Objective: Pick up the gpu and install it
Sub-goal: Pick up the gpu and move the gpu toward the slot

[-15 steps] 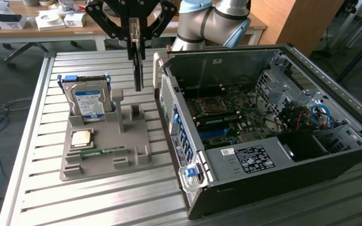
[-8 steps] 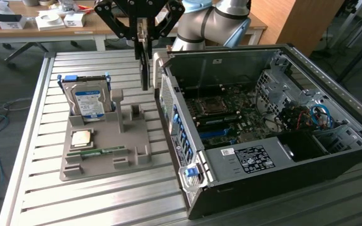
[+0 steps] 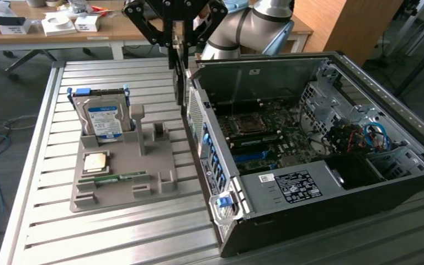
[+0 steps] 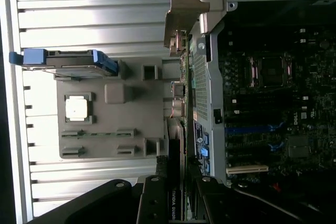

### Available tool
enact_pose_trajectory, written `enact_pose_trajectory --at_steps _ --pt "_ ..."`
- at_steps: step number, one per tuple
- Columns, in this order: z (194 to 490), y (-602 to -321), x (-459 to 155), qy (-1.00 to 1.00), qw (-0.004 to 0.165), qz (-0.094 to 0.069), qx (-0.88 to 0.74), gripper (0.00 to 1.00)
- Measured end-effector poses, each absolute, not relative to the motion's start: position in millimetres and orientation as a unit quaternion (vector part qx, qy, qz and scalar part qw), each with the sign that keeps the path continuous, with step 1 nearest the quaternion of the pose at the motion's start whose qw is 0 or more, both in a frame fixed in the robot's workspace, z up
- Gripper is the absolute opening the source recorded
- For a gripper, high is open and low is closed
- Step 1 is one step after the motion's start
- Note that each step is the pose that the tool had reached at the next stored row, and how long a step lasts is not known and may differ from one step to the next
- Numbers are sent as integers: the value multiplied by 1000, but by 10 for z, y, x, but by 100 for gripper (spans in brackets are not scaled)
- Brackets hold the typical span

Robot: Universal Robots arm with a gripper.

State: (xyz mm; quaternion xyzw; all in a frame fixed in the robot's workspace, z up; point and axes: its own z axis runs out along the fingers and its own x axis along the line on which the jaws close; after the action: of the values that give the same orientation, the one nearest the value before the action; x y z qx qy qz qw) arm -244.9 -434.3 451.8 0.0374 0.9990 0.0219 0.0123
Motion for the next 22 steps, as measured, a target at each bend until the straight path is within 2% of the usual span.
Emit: enact_pose_trajectory --at_steps 22 --pt "4518 -4343 -1899 999 12 23 37 26"
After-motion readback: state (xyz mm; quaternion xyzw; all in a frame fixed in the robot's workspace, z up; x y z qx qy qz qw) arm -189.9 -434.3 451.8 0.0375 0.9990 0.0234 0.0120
